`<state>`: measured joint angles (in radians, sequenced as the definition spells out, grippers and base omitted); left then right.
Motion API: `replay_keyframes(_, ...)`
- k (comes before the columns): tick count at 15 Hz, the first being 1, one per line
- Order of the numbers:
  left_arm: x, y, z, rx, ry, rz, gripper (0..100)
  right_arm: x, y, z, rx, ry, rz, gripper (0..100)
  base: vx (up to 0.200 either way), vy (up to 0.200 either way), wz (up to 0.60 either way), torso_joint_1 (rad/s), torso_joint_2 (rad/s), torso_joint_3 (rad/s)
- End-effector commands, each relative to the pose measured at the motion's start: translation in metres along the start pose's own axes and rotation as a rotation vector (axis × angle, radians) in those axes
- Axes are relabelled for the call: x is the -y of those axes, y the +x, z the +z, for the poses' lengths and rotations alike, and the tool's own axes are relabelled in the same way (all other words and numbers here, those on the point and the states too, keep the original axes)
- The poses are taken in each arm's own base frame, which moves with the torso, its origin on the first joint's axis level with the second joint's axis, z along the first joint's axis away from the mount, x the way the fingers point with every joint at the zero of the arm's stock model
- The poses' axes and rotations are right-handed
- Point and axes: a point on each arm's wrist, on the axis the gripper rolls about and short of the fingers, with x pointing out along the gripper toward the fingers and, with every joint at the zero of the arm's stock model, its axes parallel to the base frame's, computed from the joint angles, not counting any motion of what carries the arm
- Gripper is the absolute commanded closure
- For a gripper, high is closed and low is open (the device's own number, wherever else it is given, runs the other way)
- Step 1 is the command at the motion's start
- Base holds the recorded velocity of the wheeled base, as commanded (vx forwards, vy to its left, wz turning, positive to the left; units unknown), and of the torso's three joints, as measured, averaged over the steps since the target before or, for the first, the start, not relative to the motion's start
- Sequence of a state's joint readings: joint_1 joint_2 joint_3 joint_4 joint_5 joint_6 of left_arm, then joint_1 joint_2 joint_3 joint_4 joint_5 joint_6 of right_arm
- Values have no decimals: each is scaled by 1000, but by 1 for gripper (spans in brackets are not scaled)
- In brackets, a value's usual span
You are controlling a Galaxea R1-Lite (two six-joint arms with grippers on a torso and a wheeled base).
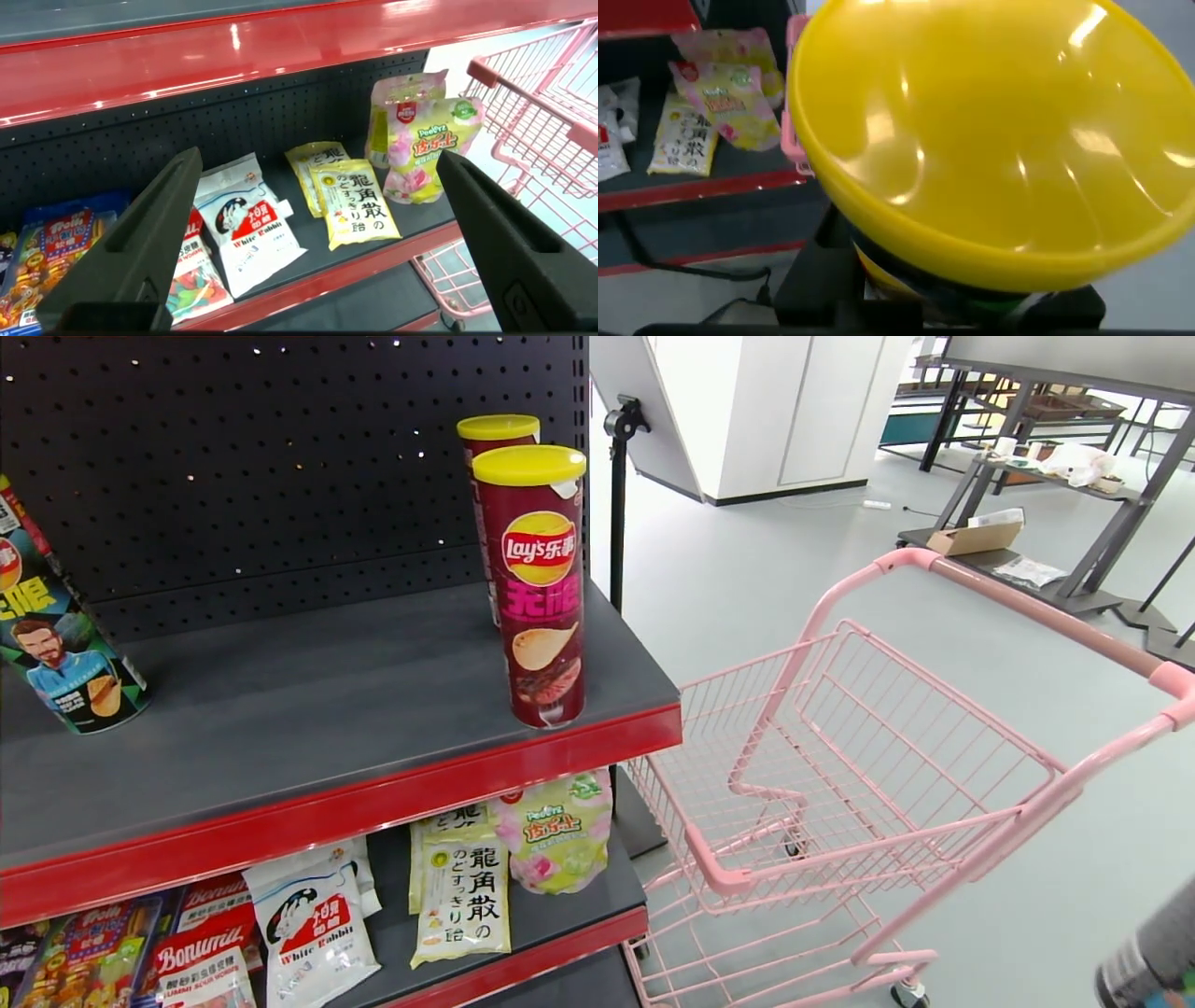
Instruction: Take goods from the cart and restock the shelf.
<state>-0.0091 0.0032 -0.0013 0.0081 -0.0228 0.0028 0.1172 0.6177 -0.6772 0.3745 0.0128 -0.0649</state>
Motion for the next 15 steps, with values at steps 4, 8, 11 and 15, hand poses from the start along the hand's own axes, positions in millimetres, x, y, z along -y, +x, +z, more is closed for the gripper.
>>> replay_keyframes(4,0,0,0,1,-3,0,0,-4,-59,-72,135,-45,-109,100,0,0,0,0,0,0)
replay_keyframes(8,0,0,0,1,-1,-2,0,-4,-58,-76,132,-53,-107,100,0,0,0,15,-44,-27)
replay_keyframes(11,0,0,0,-1,-1,-2,0,-4,-57,-75,124,-54,-105,100,0,0,0,163,-443,-279)
replay_keyframes(15,0,0,0,-1,-1,-2,0,-4,-51,-71,94,-55,-98,100,0,0,0,211,-548,-327)
